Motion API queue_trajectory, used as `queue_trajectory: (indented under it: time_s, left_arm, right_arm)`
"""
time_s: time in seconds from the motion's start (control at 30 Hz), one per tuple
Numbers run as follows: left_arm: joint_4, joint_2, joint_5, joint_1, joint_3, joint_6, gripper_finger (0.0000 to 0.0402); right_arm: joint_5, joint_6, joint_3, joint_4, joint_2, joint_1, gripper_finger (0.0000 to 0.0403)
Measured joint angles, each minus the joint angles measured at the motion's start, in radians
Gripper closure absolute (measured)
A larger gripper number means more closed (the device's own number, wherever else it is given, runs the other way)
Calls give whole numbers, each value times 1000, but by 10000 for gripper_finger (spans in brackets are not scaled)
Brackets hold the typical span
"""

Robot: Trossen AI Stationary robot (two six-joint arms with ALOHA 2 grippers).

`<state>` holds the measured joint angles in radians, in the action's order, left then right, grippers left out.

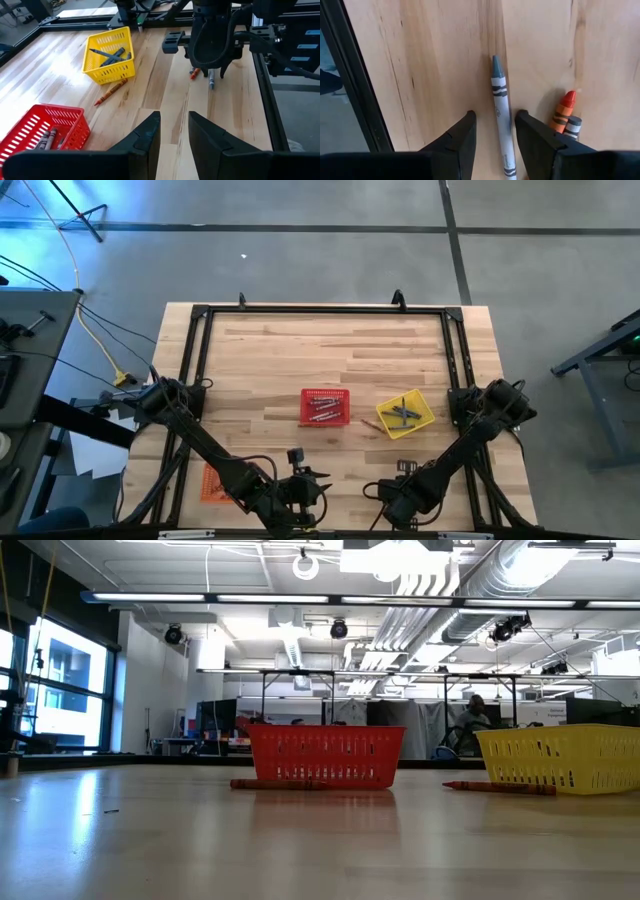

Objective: Sort crayons
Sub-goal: Put the gray crayon into the red bin

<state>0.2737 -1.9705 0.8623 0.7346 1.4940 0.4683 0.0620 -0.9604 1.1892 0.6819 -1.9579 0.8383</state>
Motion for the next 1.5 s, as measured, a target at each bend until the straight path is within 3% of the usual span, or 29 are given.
queue_trajectory:
  time_s: [0.23,0.53,0.8,1.13,1.3,1.5]
  left_arm:
    - [0,0,0,0,0,0,316]
    - [0,0,0,0,0,0,316]
    - [0,0,0,0,0,0,316]
    - [-1,0,-2,0,-1,2,316]
    - [-1,0,-8,0,-1,2,316]
    - [0,0,-45,0,-1,1,316]
  right_arm:
    - [-2,-7,-2,1,0,0,299]
    - [-22,-98,-5,10,0,-1,394]
    - [-23,-132,16,36,-5,-1,398]
    - [-22,-33,242,263,-16,-1,400]
    - [-108,-15,382,415,-15,-2,400]
    - [-359,-35,591,641,-13,21,400]
